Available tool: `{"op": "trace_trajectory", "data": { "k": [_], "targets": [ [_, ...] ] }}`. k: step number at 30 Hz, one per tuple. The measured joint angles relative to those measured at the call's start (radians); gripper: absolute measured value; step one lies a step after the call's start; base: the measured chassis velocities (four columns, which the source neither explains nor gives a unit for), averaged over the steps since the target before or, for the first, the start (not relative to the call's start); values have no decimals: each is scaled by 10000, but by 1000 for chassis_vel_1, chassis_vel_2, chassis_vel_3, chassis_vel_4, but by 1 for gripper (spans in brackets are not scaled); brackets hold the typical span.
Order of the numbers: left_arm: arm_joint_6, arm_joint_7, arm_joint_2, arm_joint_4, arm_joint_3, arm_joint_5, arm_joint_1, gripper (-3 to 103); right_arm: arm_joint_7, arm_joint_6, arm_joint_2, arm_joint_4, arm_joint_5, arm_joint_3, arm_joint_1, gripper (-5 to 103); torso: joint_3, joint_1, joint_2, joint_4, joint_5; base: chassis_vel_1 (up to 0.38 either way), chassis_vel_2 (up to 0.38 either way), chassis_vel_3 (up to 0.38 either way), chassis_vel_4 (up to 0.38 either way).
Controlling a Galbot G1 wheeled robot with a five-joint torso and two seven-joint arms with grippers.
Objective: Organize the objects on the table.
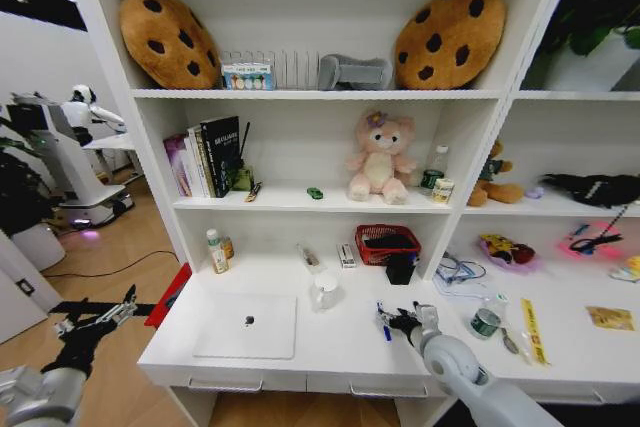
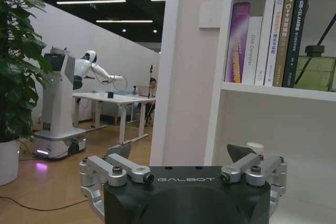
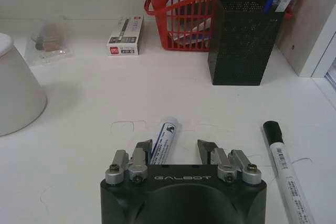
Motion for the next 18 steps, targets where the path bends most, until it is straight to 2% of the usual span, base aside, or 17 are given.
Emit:
{"op": "trace_trajectory", "data": {
  "k": [1, 3, 5, 6, 8, 9, 11, 13, 17, 18],
  "targets": [
    [0, 0, 0, 0, 0, 0, 0, 100, 0, 0, 0, 0, 0, 0, 0, 52, 0, 0, 0, 0, 0, 0, 0, 0, 0],
    [0, 0, 0, 0, 0, 0, 0, 100, 7, 3, 8, -4, 4, -12, -17, 41, 0, 0, 0, 0, 0, 0, 0, 0, 0],
    [0, 0, 0, 0, 0, 0, 1, 100, 10, 3, 11, -6, 5, -16, -19, 41, 0, 0, 0, 0, 0, 0, 0, 0, 0],
    [0, 0, 0, 0, 0, -1, 0, 100, 18, 4, 18, -14, 7, -25, -24, 30, 0, 0, 0, 0, 0, 0, 0, 0, 0],
    [0, 0, 0, 0, 0, 0, 0, 100, 23, 4, 24, -15, 10, -29, -33, 30, 0, 0, 0, 0, 0, 0, 0, 0, 0],
    [0, 0, 0, 0, 0, 0, 0, 100, 24, 4, 27, -15, 13, -30, -36, 19, 0, 0, 0, 0, 0, 0, 0, 0, 0],
    [0, 0, 0, 0, 0, 0, 0, 100, 31, 5, 33, -15, 18, -30, -46, 19, 0, 0, 0, 0, 0, 0, 0, 0, 0],
    [0, 0, 0, 0, 0, 0, 1, 100, 48, 8, 47, -15, 27, -31, -67, 11, 0, 0, 1, 0, -1, 0, 0, 0, 0],
    [0, 0, 0, 0, 0, 0, 0, 100, 40, 55, 75, -14, -4, 17, -112, 11, 0, 0, 0, 1, 0, 0, 0, 0, 0],
    [0, 0, 1, -1, 0, 0, 0, 100, -45, 295, 109, -5, -262, 105, -182, 11, 0, 0, 0, 0, 2, 0, 0, 0, 0]
  ]
}}
